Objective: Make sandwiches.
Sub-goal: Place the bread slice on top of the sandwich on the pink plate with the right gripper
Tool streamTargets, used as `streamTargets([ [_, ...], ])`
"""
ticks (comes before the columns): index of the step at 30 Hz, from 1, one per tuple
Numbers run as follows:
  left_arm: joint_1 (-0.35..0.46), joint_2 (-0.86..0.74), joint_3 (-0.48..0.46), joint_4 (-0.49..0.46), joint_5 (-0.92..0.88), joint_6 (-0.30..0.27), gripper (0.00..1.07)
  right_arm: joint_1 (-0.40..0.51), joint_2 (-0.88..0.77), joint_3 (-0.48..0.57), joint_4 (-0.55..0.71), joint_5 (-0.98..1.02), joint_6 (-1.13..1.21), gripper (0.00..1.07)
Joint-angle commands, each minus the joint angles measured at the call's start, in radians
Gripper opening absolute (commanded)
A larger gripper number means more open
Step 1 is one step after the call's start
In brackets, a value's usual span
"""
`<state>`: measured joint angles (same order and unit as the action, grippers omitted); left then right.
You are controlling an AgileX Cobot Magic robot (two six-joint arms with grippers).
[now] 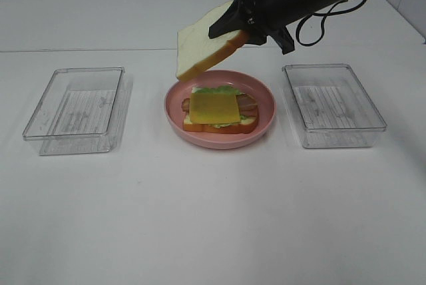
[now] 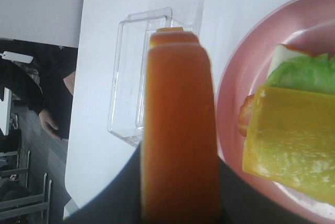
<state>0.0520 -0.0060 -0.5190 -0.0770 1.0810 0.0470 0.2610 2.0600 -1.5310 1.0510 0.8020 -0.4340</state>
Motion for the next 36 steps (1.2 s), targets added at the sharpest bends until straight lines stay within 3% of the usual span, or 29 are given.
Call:
streamTargets([
  [1, 0.001, -0.016, 0.001, -0.009, -0.011, -0.006, 0.98, -0.003, 0.035, 0.002, 0.014, -0.005, 0.004, 0.0],
  [36, 0.001, -0.016, 0.001, -0.009, -0.011, -0.006, 0.98, -0.004, 0.174, 0.002, 0.042, -0.051, -0.004, 0.0],
])
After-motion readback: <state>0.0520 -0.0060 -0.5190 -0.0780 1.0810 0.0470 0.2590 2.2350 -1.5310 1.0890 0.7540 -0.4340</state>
